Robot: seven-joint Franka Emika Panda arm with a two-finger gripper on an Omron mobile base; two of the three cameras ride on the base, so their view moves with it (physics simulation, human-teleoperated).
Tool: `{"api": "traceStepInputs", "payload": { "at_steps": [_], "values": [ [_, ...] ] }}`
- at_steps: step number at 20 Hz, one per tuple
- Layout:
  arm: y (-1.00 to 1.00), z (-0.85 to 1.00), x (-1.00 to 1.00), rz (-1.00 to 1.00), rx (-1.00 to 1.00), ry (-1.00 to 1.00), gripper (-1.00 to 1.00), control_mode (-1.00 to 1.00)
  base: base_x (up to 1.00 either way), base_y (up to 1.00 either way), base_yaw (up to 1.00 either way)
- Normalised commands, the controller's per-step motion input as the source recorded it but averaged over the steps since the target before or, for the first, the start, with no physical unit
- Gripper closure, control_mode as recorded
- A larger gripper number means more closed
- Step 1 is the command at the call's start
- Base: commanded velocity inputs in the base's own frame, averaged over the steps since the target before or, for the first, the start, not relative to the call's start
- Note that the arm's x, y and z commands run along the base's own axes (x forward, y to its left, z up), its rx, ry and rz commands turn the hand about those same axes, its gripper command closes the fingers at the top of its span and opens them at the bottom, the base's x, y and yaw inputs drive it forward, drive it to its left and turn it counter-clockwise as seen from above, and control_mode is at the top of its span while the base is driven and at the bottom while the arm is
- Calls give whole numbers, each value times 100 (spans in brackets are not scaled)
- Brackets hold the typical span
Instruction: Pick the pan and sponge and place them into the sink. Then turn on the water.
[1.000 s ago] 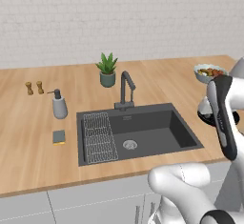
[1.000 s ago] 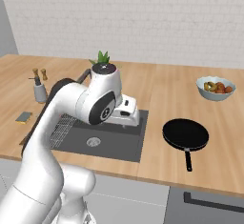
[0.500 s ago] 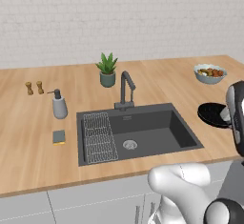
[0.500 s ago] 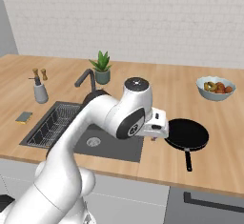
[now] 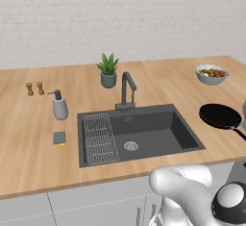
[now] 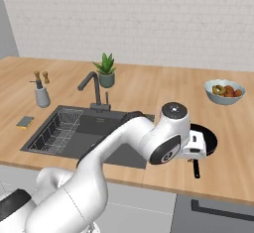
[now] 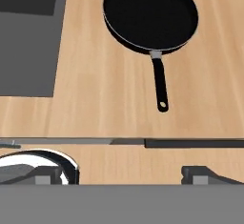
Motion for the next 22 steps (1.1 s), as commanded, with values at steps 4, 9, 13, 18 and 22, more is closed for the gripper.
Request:
{"api": "traceStepInputs", "payload": {
  "at_steps": [4, 9, 13, 18, 22],
  "values": [
    [-54, -33, 9, -1, 0, 1, -100, -100, 0, 0, 0],
    [-48, -21, 40, 0, 9, 3, -100, -100, 0, 0, 0],
    [-32, -25, 61, 0, 13, 3, -100, -100, 0, 0, 0],
    [-17, -17, 58, 1, 8, 10, -100, -100, 0, 0, 0],
    [-8, -24, 40, 3, 0, 9, -100, -100, 0, 0, 0]
  ]
}}
